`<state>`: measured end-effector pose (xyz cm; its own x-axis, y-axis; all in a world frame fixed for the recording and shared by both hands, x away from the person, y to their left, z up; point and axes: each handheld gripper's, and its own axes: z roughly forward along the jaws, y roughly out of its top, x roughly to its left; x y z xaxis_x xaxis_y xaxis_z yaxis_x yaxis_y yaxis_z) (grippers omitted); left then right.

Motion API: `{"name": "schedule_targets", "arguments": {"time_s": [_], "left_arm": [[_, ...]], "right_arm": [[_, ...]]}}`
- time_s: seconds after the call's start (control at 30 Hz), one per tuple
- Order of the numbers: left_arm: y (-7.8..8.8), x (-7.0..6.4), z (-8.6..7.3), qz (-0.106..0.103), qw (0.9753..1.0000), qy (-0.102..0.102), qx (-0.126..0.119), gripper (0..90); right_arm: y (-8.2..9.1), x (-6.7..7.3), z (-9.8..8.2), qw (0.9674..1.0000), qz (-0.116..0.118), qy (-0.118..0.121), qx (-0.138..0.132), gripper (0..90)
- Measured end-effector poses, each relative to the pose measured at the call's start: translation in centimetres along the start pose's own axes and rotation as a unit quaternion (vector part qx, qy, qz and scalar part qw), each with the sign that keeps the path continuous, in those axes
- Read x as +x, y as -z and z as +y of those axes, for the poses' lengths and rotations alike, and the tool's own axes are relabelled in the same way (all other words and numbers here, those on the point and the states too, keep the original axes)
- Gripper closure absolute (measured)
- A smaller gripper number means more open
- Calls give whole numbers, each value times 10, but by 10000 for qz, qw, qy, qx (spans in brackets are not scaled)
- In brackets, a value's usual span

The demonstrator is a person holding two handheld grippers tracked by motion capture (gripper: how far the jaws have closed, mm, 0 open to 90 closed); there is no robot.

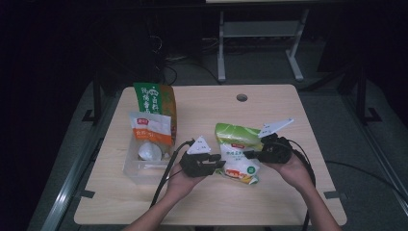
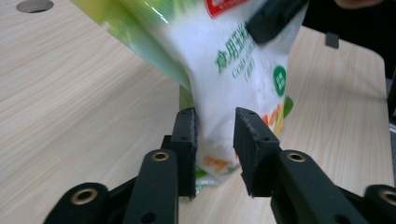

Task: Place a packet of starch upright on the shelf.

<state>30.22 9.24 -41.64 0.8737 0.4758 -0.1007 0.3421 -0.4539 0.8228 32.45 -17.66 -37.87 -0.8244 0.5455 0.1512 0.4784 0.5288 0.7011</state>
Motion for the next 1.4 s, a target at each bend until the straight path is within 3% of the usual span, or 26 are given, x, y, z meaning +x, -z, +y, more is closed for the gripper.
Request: {"name": "schedule_targets", "arguments": {"time_s": [0.07,0.3,0.63,0.77,0.9,1.03,1.07,1.17,1.4], "left_arm": [[3,-1,-3,20,9999,-108,49,661],[16,-10,-11,58,9998,-173,24,574],[31,-21,-26,44,9997,-251,21,452],[39,-25,-32,61,9994,-341,68,428],[45,-29,-37,61,9995,-298,13,406],[49,-32,-42,34,9995,-299,-17,388],[50,-31,-43,59,9991,-419,24,383],[51,-34,-46,64,9989,-459,45,373],[53,-38,-54,2,9991,-429,-10,368]], "right_arm": [[1,1,0,10000,-4,-11,-32,885],[1,2,4,9998,80,-91,-157,894],[6,3,21,9999,-43,-50,-154,896],[6,4,28,9999,-28,-90,-120,896],[6,5,36,9999,-46,-84,-96,896],[4,7,46,10000,-2,31,-92,896],[4,8,48,10000,19,22,-81,896],[2,11,56,10000,45,45,-65,896],[-3,18,76,9996,207,167,-127,896]]}}
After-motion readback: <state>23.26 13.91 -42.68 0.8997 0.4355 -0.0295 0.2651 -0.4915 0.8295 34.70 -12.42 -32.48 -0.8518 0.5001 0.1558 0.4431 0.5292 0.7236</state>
